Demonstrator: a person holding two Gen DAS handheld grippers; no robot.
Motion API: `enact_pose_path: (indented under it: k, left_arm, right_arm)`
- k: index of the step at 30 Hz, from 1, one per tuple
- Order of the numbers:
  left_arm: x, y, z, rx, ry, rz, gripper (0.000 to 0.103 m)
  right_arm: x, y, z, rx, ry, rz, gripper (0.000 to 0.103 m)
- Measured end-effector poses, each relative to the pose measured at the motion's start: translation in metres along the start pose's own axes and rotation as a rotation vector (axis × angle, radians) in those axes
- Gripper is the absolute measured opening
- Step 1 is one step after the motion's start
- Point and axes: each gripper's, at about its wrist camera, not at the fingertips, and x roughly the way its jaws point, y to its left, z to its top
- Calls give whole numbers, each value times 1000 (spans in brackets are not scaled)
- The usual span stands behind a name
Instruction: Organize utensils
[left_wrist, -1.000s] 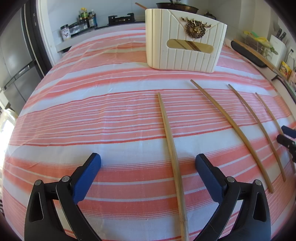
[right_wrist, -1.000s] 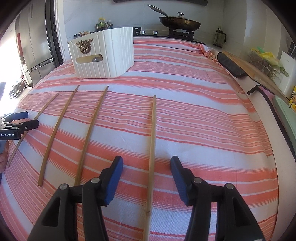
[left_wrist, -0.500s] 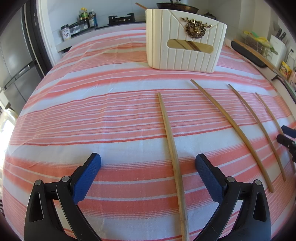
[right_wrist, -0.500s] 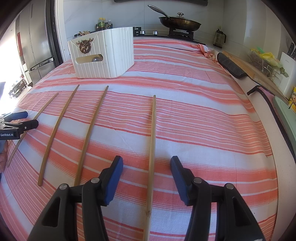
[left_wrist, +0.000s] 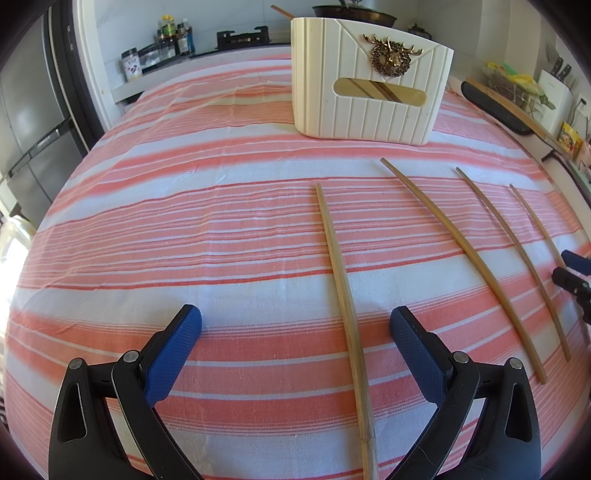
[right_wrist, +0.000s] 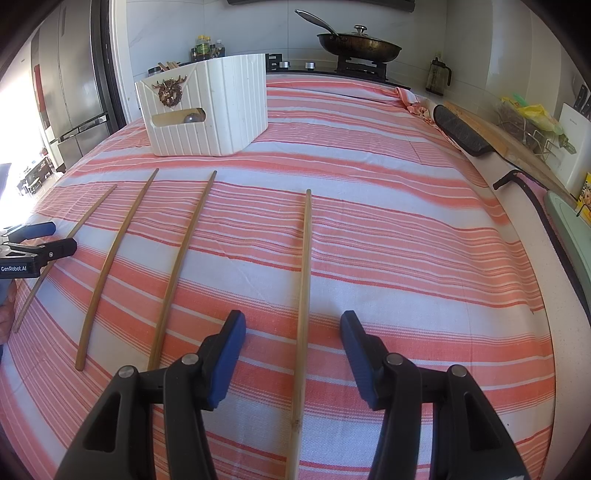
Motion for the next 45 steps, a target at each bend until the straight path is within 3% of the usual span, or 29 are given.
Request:
enact_pose_path:
  k: [15, 19, 23, 27, 33, 38, 39, 40, 41, 42, 45]
  left_arm:
    - [-1, 1, -1, -2, -1, -11, 101]
    - [-5, 4, -2, 24, 14, -57, 101]
    - [-14, 19, 5, 32, 56, -160, 100]
    - [-9, 31, 21, 4, 99, -206, 100]
    - [18, 14, 45, 74, 166, -139, 91]
    - [31, -8, 62, 140, 201, -87, 68]
    - [31, -10, 64, 143, 203, -92, 63]
    - [31, -12, 66, 146, 203, -96, 48]
    - [31, -15, 69, 152, 200, -94, 26]
    - [31, -17, 70, 159, 198, -91, 12]
    - [29, -17, 74, 141, 183, -98, 4]
  right_arm:
    - [0, -1, 0, 2, -1, 2, 55]
    - [-1, -4, 0, 14, 5, 15, 55]
    - [-9, -12, 2, 31, 87, 61, 55]
    - [-8, -23, 8, 30, 173, 101, 55]
    - [11, -26, 32, -25, 251, 100, 55]
    - [41, -21, 68, -34, 259, 86, 54]
    - [48, -19, 77, -34, 255, 87, 50]
    - [55, -17, 84, -29, 253, 90, 37]
    - [62, -15, 91, -24, 246, 78, 28]
    - [67, -15, 97, -16, 239, 57, 11]
    - [70, -19, 108, 42, 227, 69, 6]
